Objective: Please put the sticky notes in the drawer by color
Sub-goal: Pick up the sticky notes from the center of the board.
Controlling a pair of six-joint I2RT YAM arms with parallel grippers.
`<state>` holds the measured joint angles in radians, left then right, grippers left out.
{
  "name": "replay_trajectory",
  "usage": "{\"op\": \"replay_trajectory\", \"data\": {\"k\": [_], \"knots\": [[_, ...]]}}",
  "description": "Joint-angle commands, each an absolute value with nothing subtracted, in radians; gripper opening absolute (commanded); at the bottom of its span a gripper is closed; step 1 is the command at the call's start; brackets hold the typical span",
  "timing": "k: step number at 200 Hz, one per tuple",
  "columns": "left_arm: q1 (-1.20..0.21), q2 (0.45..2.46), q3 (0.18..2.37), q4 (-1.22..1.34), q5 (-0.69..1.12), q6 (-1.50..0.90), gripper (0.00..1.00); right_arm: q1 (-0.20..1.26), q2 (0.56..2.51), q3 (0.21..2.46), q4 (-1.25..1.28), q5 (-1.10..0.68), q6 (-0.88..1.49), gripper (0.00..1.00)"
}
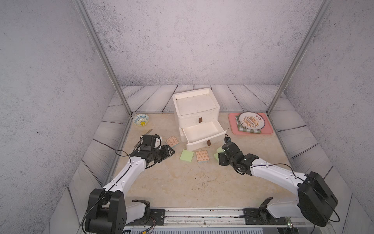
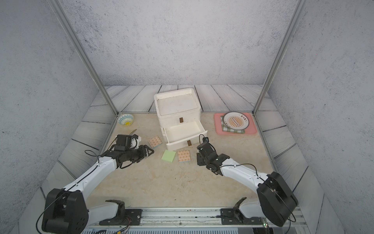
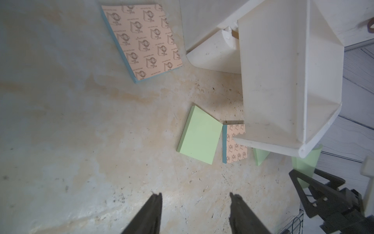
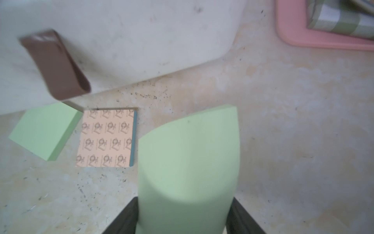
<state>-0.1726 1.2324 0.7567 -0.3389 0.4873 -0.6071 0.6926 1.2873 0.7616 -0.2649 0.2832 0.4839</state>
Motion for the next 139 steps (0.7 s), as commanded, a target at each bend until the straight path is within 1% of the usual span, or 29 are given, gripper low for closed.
{"op": "replay_trajectory", "data": {"k": [1,6,11,37,52,70,101,112,139], "knots": [[-0.185,1.251,0.777,-0.312,0.498,-0.615,0.58,0.673,1.265,0.742,-0.260,0.295,0.421,0.68],[-0.189,1.254,0.778,-0.310,0.498,-0.616,0.58,0.661,1.279,0.749,-0.259,0.276,0.410,0.64],[-0.192,1.256,0.779,-0.312,0.498,-0.616,0.58,0.659,1.292,0.759,-0.265,0.268,0.402,0.61],[-0.197,1.247,0.788,-0.342,0.489,-0.597,0.58,0.660,1.346,0.812,-0.297,0.216,0.390,0.60],[-0.196,1.234,0.790,-0.348,0.480,-0.594,0.58,0.659,1.347,0.803,-0.279,0.196,0.409,0.63],[-0.196,1.232,0.790,-0.350,0.481,-0.594,0.58,0.658,1.350,0.793,-0.273,0.192,0.409,0.63],[-0.196,1.245,0.789,-0.343,0.487,-0.593,0.58,0.647,1.382,0.760,-0.245,0.182,0.388,0.68],[-0.196,1.251,0.786,-0.334,0.492,-0.597,0.58,0.628,1.435,0.757,-0.211,0.164,0.375,0.68],[-0.196,1.253,0.788,-0.340,0.501,-0.597,0.58,0.586,1.578,0.824,-0.233,0.117,0.335,0.70]]}}
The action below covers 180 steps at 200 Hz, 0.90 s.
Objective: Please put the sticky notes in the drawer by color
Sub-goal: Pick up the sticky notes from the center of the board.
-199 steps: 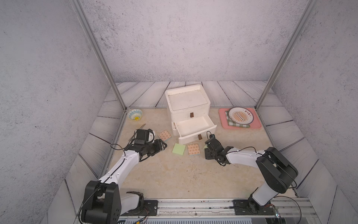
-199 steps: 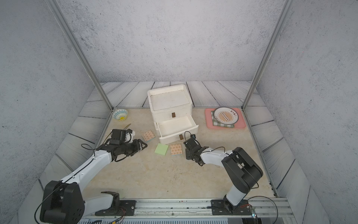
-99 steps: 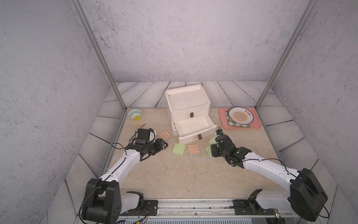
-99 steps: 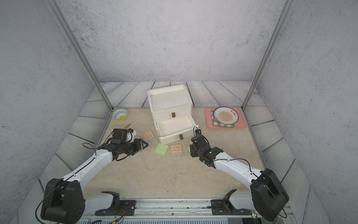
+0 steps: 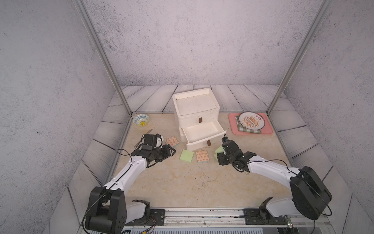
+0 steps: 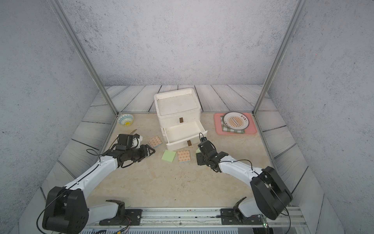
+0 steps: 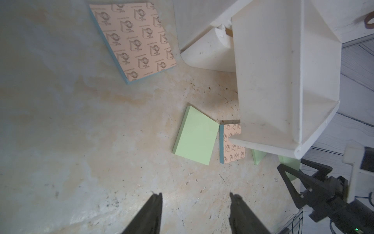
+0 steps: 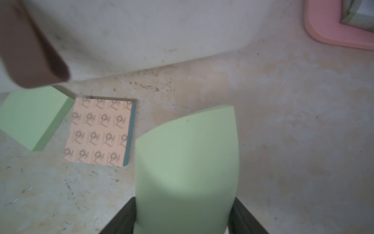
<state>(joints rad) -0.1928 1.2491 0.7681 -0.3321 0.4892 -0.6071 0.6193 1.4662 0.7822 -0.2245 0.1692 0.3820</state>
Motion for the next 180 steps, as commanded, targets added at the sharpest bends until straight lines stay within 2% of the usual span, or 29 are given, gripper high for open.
{"op": "replay_trajectory", "data": {"k": [1,45,115,180], "knots": [[-0.196,1.253,0.788,-0.342,0.500,-0.596,0.58,0.584,1.583,0.826,-0.234,0.114,0.334,0.71],[-0.197,1.239,0.793,-0.361,0.480,-0.581,0.58,0.572,1.705,0.915,-0.274,0.088,0.291,0.76],[-0.196,1.243,0.795,-0.365,0.480,-0.577,0.58,0.550,1.686,0.890,-0.333,0.086,0.290,0.91],[-0.196,1.242,0.798,-0.363,0.482,-0.581,0.58,0.537,1.674,0.955,-0.382,0.081,0.250,0.98]]}}
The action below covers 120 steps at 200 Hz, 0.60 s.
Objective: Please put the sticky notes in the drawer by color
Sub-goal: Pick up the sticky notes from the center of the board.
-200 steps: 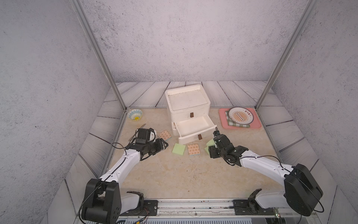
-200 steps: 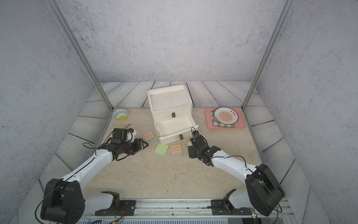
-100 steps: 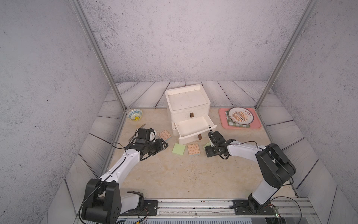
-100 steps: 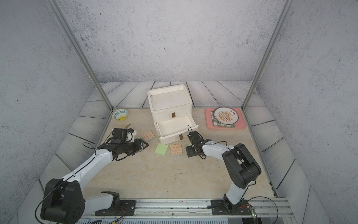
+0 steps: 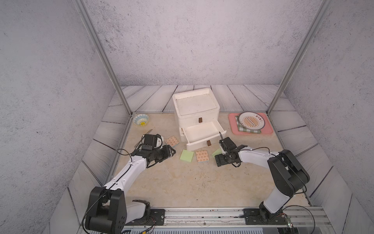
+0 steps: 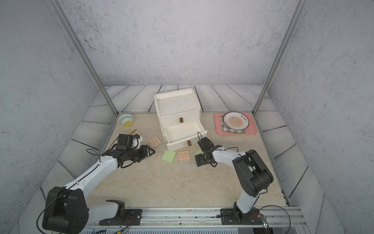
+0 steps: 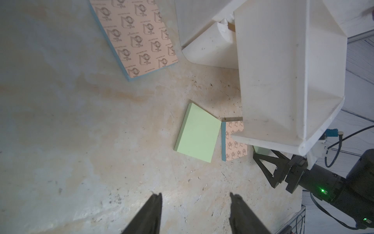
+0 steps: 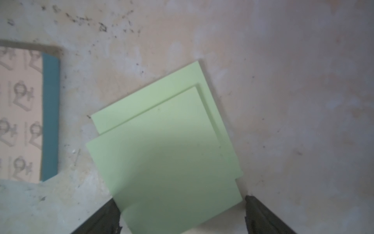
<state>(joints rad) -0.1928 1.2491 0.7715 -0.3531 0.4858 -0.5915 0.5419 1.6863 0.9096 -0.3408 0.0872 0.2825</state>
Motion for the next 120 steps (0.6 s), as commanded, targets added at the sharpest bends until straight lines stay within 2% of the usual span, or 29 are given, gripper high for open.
{"op": "replay_trajectory", "data": {"k": [1,49,120], "knots": [[-0.196,1.243,0.798,-0.362,0.483,-0.581,0.58,0.537,1.675,0.957,-0.382,0.079,0.248,0.98],[-0.195,1.238,0.800,-0.372,0.482,-0.575,0.58,0.513,1.773,1.058,-0.397,-0.001,0.172,0.99],[-0.196,1.242,0.802,-0.374,0.482,-0.571,0.58,0.443,1.783,1.006,-0.346,-0.139,0.160,0.99]]}}
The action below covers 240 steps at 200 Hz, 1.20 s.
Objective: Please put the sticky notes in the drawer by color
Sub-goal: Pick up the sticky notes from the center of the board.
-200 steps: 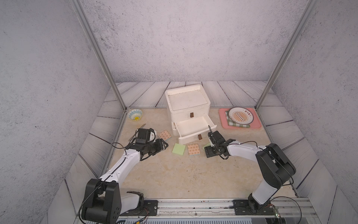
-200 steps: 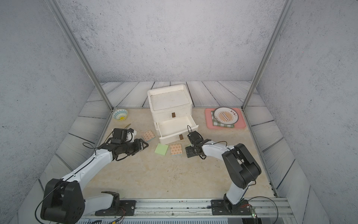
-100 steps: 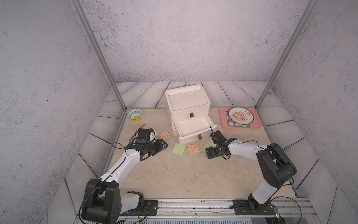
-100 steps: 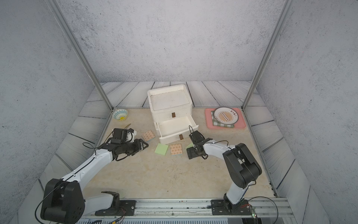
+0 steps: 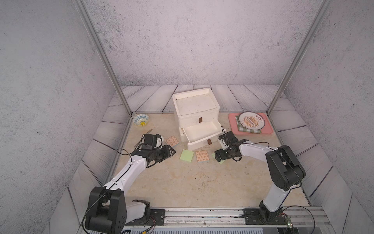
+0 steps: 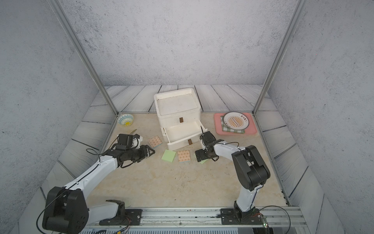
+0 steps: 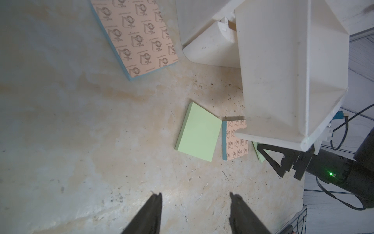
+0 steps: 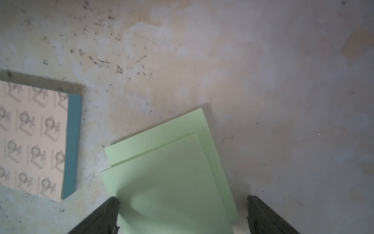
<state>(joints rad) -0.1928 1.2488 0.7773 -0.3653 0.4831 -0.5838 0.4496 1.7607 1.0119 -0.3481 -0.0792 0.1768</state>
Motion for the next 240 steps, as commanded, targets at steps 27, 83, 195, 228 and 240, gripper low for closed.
{"op": "replay_trajectory", "data": {"k": [27,83,195,228,240], "knots": [[-0.195,1.244,0.805,-0.373,0.486,-0.572,0.58,0.444,1.802,1.021,-0.352,-0.162,0.158,0.99],[-0.195,1.241,0.811,-0.380,0.482,-0.574,0.58,0.458,1.793,1.003,-0.350,-0.152,0.172,0.99],[-0.195,1.243,0.813,-0.375,0.494,-0.577,0.58,0.570,1.832,0.987,-0.381,0.110,0.307,0.92],[-0.195,1.246,0.815,-0.373,0.496,-0.577,0.58,0.577,1.808,0.961,-0.363,0.152,0.331,0.76],[-0.195,1.247,0.814,-0.373,0.497,-0.578,0.58,0.577,1.793,0.949,-0.356,0.156,0.331,0.70]]}}
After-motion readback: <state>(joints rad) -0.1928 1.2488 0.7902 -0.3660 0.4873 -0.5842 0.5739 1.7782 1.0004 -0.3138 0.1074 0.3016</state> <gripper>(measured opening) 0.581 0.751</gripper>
